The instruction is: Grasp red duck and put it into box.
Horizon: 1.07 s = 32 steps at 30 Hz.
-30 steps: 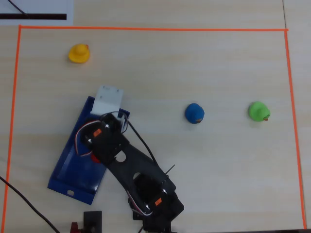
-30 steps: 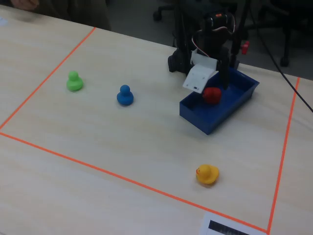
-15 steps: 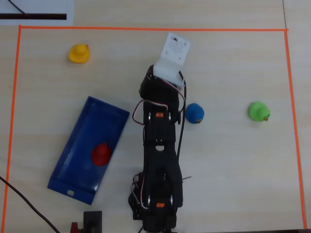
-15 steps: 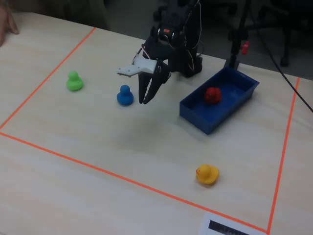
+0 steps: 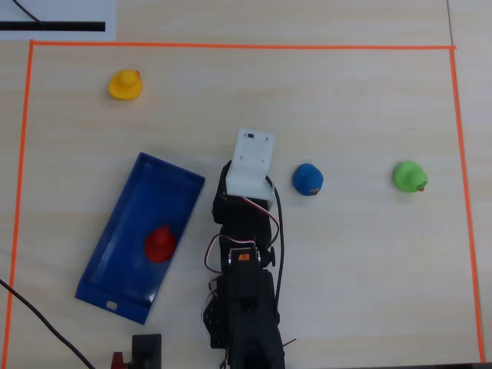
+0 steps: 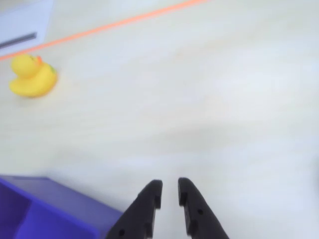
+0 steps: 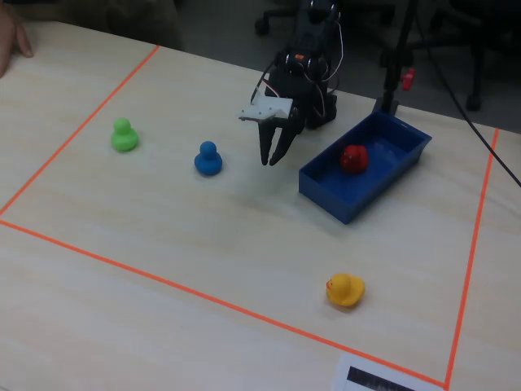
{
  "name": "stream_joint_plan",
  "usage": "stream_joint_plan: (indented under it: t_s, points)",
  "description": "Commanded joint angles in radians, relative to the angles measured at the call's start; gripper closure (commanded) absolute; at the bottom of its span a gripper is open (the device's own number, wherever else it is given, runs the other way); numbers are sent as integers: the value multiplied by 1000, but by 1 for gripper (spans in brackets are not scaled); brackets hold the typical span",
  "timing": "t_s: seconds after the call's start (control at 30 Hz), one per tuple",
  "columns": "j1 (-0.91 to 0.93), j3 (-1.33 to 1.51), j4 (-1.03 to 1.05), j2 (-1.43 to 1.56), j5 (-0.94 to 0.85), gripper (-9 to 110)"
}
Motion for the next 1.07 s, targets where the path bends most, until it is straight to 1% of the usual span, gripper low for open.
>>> stream_joint_plan:
  t_s: [0.0,0.1,0.33,0.43,1.03]
  points:
    - [12,-5,175,161,12,101]
    - [11,-5,371,252,23,101]
    - [11,-3,749,252,-31,101]
    - [-3,-3,865,252,-29,101]
    - [5,-3,864,252,-21,101]
